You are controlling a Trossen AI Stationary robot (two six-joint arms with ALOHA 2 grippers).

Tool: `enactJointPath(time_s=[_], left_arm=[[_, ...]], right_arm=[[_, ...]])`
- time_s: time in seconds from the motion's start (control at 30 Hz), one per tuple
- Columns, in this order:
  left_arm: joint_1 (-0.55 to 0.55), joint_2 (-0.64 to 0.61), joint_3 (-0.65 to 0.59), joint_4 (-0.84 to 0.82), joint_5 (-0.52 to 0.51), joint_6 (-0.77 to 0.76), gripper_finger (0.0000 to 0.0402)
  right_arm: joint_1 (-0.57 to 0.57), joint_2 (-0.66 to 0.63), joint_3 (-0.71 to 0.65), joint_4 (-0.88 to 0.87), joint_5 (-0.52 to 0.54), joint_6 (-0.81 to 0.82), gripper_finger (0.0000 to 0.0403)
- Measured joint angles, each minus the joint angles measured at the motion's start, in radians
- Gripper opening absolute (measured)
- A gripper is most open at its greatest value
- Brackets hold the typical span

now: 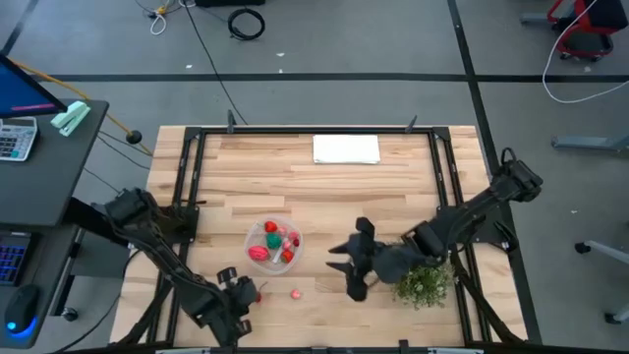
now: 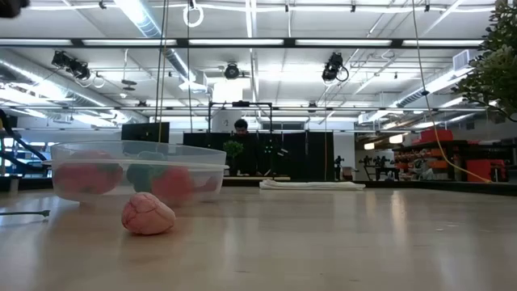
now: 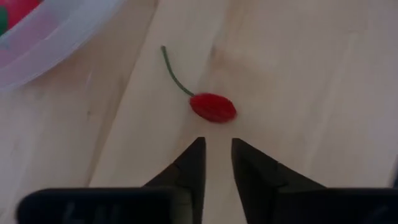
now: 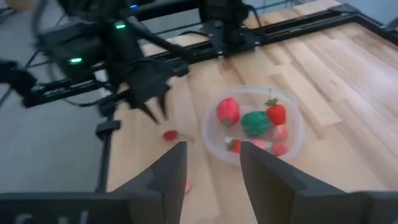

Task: Pick and placing Produce into tupperware
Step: Put the cherry into the transparent plastic container

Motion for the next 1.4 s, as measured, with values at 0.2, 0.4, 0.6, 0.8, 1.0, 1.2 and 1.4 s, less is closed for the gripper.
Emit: enactJointPath(time_s=[0.2, 0.4, 0.6, 0.8, 1.0, 1.2, 1.4], left_arm=[[0.041, 0.025, 0.000, 0.067, -0.007, -0.008, 0.0142], [0.070, 0.028, 0.000, 0.082, -0.005, -0.008, 0.0179], [0.076, 0.081, 0.000, 0.079, 0.020, -0.080, 0.0179], [0.074, 0.125, 0.004, 0.072, 0.001, -0.079, 0.0161], [0.072, 0.115, 0.002, 0.076, -0.010, -0.046, 0.0118], [0.064, 0.067, -0.002, 0.083, -0.043, -0.036, 0.0032], [0.060, -0.016, 0.009, 0.075, -0.162, 0.060, 0.0022]], right_arm=[[0.092, 0.019, 0.000, -0.016, 0.033, 0.025, 0.0155], [0.150, 0.054, -0.001, -0.022, 0.039, 0.059, 0.0155], [0.149, 0.036, -0.001, -0.015, 0.042, 0.063, 0.0153], [0.150, 0.033, -0.001, -0.018, 0.040, 0.062, 0.0153], [0.146, 0.033, -0.001, -0.018, 0.040, 0.062, 0.0153], [0.143, 0.033, -0.001, -0.018, 0.040, 0.061, 0.0152], [0.143, 0.033, -0.001, -0.018, 0.040, 0.061, 0.0152]])
